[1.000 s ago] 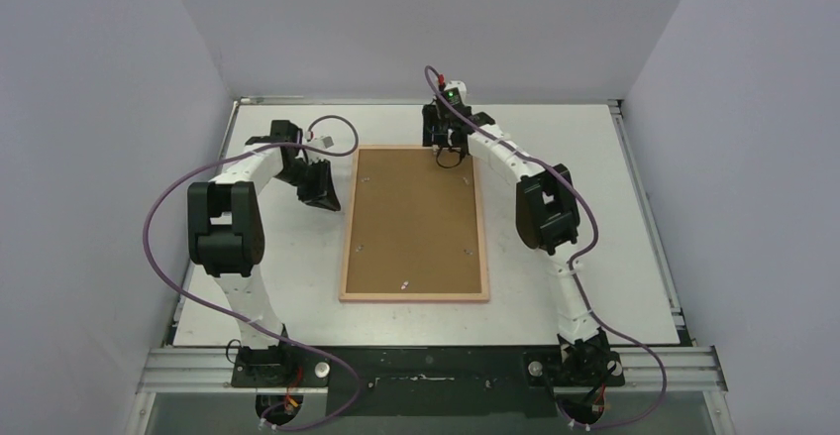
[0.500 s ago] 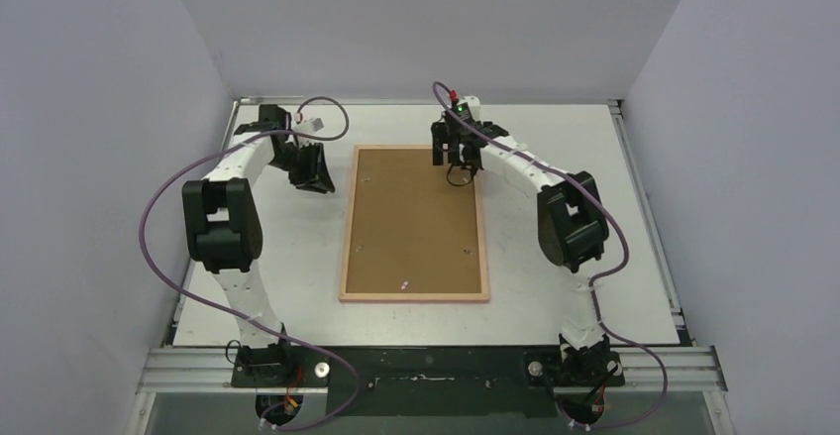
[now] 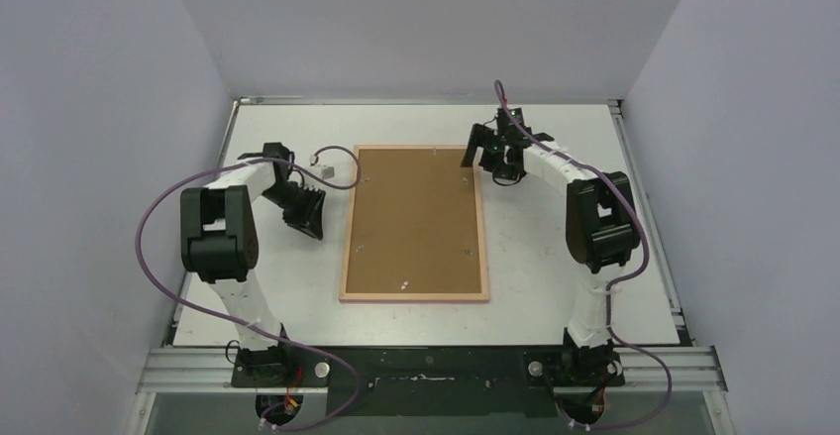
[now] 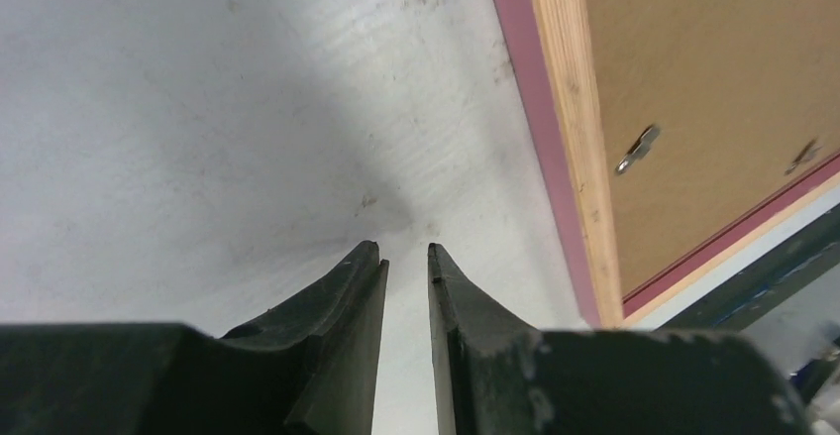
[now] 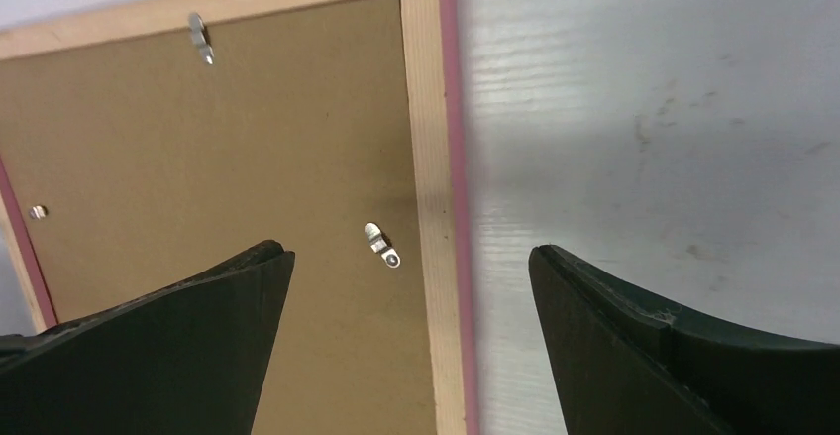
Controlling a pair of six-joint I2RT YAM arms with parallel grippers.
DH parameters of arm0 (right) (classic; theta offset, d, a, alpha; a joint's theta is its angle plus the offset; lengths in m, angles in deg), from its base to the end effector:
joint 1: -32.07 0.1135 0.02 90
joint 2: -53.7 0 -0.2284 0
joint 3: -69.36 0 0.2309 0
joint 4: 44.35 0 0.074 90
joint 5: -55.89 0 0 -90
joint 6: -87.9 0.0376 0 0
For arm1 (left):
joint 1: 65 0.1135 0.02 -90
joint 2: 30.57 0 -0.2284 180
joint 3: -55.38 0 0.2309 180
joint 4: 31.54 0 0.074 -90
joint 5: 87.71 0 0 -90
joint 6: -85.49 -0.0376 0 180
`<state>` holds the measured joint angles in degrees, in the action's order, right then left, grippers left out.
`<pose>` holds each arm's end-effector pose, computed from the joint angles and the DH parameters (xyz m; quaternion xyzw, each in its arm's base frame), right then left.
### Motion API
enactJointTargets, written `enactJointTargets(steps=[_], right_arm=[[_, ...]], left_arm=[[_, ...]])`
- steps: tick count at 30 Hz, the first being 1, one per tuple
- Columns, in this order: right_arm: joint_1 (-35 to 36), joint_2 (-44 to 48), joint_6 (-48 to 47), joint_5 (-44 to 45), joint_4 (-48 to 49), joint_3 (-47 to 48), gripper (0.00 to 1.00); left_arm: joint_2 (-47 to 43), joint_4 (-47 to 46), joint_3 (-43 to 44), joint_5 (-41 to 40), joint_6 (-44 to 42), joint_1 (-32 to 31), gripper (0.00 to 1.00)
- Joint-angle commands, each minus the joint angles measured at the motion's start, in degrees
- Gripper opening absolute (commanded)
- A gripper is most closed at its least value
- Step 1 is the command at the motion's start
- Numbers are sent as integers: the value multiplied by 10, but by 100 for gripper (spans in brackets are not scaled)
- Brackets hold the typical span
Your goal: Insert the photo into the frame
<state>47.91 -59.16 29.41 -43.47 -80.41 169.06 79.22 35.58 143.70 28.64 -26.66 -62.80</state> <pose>0.3890 0.1167 0.1873 0.0992 0.9294 0.2095 0.2873 0.3153 -0.0046 0.1362 0.1714 0.9584 -0.2203 0.0598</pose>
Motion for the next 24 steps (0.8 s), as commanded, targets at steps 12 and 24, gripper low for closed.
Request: enactJointTargets(steps=[12, 24], right_arm=[[-5, -136, 86, -137, 55, 132, 92], [42, -239, 107, -159, 7, 316, 91]], left_arm=[[-88, -66, -104, -52, -114, -115, 22], [-82, -80, -106, -33, -77, -223, 22]])
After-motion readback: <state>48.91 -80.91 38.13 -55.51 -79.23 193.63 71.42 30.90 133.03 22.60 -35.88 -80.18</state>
